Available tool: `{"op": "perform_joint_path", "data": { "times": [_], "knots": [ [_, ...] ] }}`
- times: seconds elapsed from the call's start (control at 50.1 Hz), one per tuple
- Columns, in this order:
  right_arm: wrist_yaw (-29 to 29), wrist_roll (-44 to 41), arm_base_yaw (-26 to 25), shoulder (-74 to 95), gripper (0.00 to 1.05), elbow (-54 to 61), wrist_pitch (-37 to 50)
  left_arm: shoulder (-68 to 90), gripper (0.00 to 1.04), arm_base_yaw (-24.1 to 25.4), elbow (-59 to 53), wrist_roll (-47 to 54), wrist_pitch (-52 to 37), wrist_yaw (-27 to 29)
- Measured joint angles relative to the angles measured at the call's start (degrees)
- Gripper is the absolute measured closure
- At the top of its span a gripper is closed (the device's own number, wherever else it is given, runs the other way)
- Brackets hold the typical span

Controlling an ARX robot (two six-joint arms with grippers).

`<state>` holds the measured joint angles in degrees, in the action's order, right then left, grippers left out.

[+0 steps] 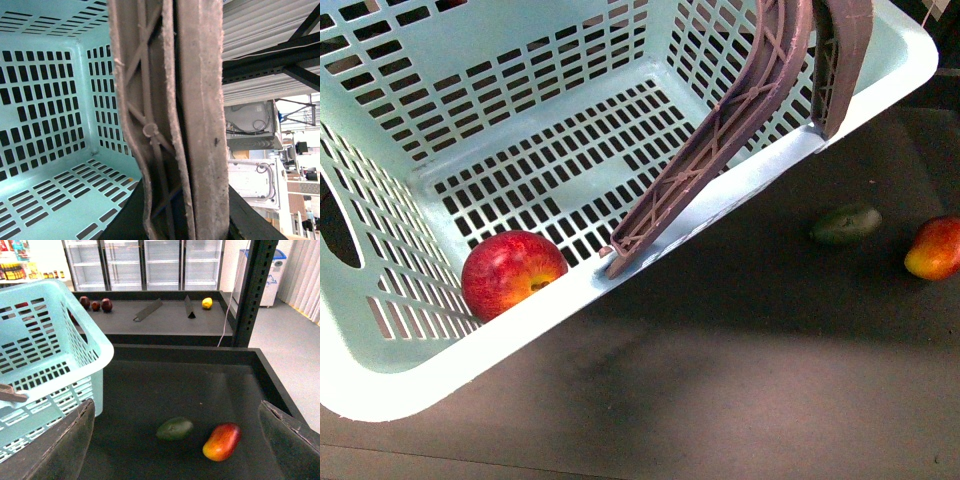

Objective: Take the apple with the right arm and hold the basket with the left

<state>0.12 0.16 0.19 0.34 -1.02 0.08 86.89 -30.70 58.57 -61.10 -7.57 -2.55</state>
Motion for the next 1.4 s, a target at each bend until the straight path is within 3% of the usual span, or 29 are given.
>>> {"op": "perform_joint_path", "data": {
  "times": [0.26,0.359,0.439,0.898,1.198,1.397],
  "knots": [
    [0.0,0.0,0.0,0.0,0.09,0.0,0.0,0.0,0.87,-0.02,0.0,0.02,0.02,0.04],
    [-0.02,0.0,0.0,0.0,0.09,0.0,0.0,0.55,0.87,-0.74,4.37,1.6,12.31,6.84],
    [0.07,0.0,0.0,0.0,0.09,0.0,0.0,1.11,0.87,-0.72,6.6,2.54,18.05,8.39],
    [0.02,0.0,0.0,0.0,0.09,0.0,0.0,3.69,0.87,6.86,6.95,-4.85,11.04,5.66],
    [0.02,0.0,0.0,-0.02,0.09,0.0,0.0,8.11,0.87,15.96,6.93,-12.66,6.93,12.28],
    [0.02,0.0,0.0,-0.02,0.09,0.0,0.0,12.68,0.87,19.78,6.88,-18.29,3.21,13.33]
  ]
}}
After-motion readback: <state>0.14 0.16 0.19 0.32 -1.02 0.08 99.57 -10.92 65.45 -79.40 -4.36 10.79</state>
